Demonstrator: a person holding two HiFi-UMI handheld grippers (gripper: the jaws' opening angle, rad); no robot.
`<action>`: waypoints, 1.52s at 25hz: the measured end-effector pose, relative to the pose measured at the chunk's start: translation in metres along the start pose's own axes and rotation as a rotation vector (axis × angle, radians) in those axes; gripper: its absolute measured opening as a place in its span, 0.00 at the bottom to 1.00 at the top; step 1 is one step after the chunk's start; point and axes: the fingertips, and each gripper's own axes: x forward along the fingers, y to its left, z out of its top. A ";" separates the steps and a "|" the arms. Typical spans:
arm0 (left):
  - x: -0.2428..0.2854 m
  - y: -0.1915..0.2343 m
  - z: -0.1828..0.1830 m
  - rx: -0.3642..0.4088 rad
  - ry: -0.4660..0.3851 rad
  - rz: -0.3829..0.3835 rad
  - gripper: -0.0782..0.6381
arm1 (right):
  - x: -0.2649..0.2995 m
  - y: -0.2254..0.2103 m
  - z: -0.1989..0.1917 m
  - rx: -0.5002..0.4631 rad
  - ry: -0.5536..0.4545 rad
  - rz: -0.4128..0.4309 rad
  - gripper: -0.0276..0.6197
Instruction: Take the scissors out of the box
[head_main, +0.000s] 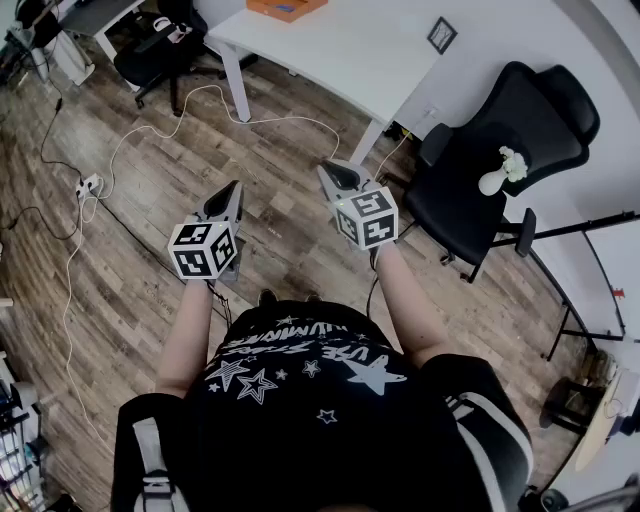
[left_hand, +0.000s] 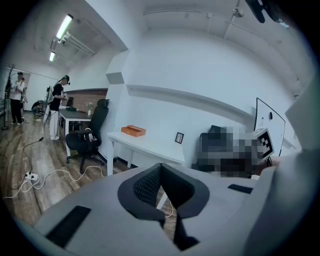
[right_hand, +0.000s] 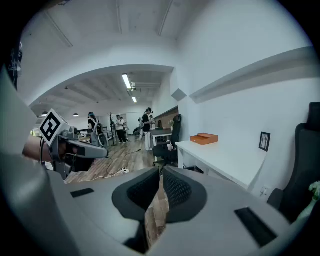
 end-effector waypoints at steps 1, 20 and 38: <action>0.001 -0.001 -0.001 0.001 0.000 0.000 0.13 | -0.001 -0.001 -0.002 0.000 0.001 -0.001 0.13; 0.016 -0.047 -0.018 0.001 0.003 0.061 0.13 | -0.038 -0.052 -0.028 0.020 -0.009 -0.017 0.12; 0.088 0.004 -0.004 -0.047 0.008 0.041 0.13 | 0.030 -0.094 -0.009 0.151 -0.074 -0.010 0.13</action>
